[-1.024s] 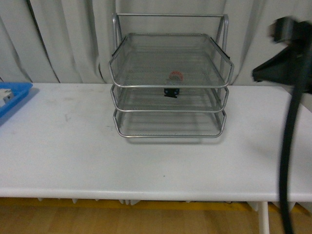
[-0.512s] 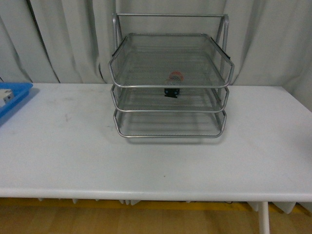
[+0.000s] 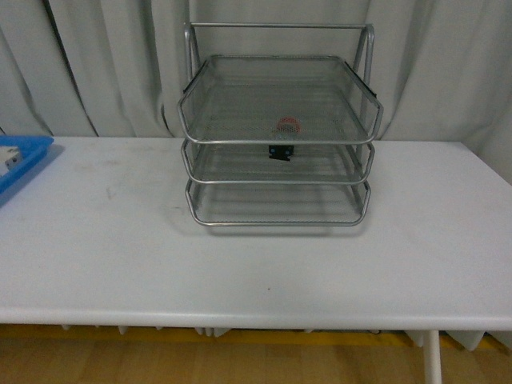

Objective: Place button on rack with both arms

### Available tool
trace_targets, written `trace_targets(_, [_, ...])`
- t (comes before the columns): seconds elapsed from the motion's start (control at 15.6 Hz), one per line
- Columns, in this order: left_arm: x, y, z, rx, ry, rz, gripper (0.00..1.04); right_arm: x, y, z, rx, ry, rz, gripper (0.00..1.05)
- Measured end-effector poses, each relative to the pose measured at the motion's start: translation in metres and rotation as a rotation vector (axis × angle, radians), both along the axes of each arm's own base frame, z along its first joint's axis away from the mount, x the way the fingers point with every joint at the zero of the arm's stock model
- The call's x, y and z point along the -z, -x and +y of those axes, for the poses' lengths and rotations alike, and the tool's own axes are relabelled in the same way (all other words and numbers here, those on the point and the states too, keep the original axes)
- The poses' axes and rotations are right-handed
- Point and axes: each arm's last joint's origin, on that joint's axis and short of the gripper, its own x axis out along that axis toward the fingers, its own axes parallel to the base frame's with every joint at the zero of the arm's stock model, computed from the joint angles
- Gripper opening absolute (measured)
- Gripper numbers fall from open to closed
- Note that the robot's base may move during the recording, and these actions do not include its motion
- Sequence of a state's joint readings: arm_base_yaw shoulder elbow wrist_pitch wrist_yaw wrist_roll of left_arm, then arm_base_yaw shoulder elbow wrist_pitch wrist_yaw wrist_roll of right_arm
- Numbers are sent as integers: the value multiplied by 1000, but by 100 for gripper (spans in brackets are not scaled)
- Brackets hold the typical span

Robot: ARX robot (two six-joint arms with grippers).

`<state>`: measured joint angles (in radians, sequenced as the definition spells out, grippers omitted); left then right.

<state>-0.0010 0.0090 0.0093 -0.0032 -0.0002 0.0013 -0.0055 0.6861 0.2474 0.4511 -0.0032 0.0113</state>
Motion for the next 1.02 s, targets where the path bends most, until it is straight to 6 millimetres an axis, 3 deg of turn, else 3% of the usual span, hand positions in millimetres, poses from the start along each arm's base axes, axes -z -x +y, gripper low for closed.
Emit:
trace_targets(0.19, [0,0,0,0,0,0,98,23,14,0,0,4,23,2])
trace_targets(0.51, [0,0,0,0,0,0,98,39,31,0,0,4,16,2])
trace_targets(1.02, [0,0,0,0,0,0,98,46,41,0,0,5,13,2])
